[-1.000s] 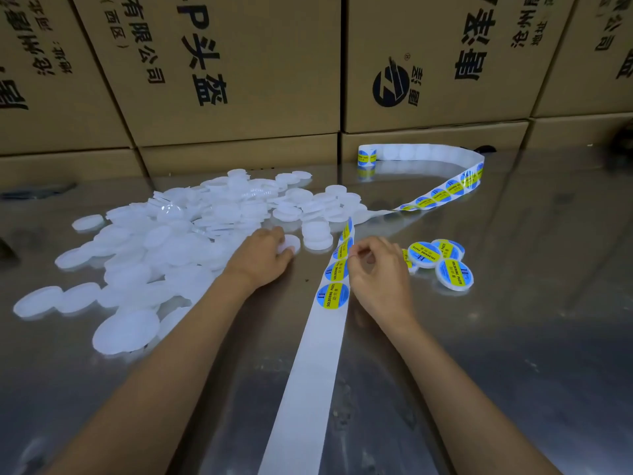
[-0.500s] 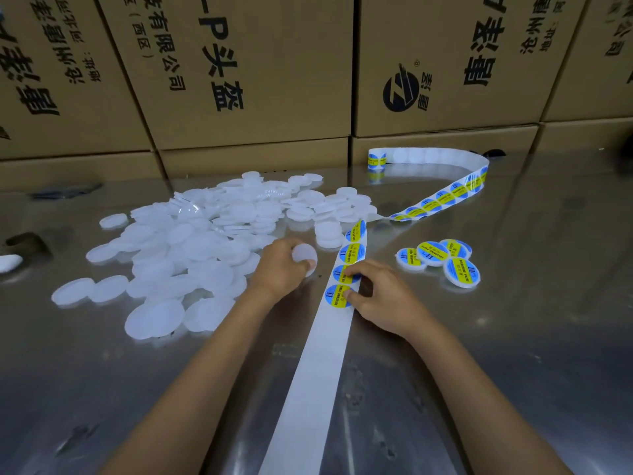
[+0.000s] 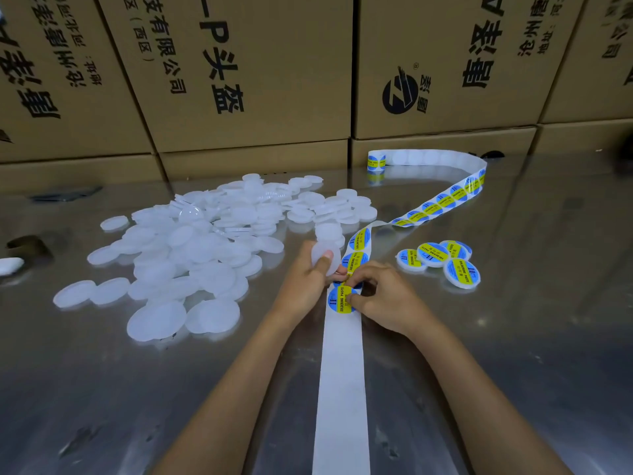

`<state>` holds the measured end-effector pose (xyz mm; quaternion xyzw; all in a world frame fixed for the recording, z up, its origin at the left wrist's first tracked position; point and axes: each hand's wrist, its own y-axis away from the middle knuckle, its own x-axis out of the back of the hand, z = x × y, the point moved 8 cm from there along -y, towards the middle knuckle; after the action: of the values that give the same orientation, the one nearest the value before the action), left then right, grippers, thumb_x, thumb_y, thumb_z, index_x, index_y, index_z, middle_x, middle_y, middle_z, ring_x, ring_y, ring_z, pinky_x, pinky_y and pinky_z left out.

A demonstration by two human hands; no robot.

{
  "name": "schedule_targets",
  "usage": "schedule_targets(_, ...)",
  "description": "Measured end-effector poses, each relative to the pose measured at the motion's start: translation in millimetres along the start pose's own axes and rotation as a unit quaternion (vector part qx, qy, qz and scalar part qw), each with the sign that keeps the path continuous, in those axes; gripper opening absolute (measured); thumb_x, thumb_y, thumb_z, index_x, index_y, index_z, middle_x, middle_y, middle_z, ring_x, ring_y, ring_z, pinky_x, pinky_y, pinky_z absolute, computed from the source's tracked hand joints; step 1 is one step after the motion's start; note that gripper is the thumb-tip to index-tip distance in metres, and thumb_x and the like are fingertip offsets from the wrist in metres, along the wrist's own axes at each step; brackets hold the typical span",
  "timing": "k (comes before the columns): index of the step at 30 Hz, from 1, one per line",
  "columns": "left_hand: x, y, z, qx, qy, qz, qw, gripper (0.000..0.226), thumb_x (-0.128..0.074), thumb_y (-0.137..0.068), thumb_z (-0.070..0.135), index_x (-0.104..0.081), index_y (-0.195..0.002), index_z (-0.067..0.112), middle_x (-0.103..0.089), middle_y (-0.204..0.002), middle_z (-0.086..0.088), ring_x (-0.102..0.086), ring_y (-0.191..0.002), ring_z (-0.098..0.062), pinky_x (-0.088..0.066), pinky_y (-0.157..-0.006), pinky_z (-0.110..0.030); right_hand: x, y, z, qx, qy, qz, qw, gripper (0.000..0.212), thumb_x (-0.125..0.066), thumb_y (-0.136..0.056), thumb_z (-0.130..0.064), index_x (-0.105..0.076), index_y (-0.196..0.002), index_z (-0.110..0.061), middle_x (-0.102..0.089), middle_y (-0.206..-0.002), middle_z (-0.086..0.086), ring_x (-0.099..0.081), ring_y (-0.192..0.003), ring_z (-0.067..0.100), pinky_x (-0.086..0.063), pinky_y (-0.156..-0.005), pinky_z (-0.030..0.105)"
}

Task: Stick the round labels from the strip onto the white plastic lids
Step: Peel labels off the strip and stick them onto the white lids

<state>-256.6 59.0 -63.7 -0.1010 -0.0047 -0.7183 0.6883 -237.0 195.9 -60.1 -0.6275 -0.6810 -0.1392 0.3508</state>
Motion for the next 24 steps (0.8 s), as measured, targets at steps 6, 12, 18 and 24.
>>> schedule_targets(6,6,2,1,0.008,-0.006,0.012,1.0,0.014,-0.04,-0.107,0.015,-0.051,-0.113,0.021,-0.073,-0.083,0.007,-0.071,-0.072,0.001,-0.052,-0.068,-0.01,4,4,-12,0.022,-0.032,0.043,0.998,0.013,-0.073,-0.076,-0.002,-0.069,-0.086,-0.01,-0.058,-0.09,-0.01,-0.052,-0.091,0.011,-0.042,-0.078,0.016)
schedule_targets(12,9,0,-3,0.034,-0.014,0.023,0.999,0.019,-0.041,-0.106,0.017,-0.052,-0.121,0.018,-0.064,-0.104,0.005,-0.061,-0.086,0.002,-0.046,-0.067,-0.007,11,6,-18,-0.014,-0.237,0.051,0.97,0.023,-0.065,-0.079,0.007,-0.064,-0.074,-0.015,-0.064,-0.072,-0.015,-0.056,-0.072,0.007,-0.046,-0.07,0.017)
schedule_targets(18,10,5,-4,0.102,0.182,0.027,0.978,0.034,-0.052,-0.091,0.037,-0.06,-0.106,0.007,-0.074,-0.085,-0.017,-0.071,-0.083,-0.03,-0.058,-0.077,-0.031,17,8,-11,-0.072,-0.472,0.071,0.876,0.02,-0.06,-0.085,0.007,-0.058,-0.083,-0.013,-0.065,-0.089,0.014,-0.061,-0.082,0.025,-0.052,-0.081,0.038)
schedule_targets(24,9,10,1,0.113,0.312,-0.006,0.943,0.037,-0.032,-0.108,0.027,-0.062,-0.115,0.008,-0.077,-0.096,-0.01,-0.072,-0.084,-0.021,-0.058,-0.075,-0.031,21,5,-15,-0.049,-0.42,0.131,0.897,0.023,-0.068,-0.083,0.007,-0.058,-0.088,-0.013,-0.069,-0.085,0.004,-0.067,-0.074,0.014,-0.055,-0.064,0.025)
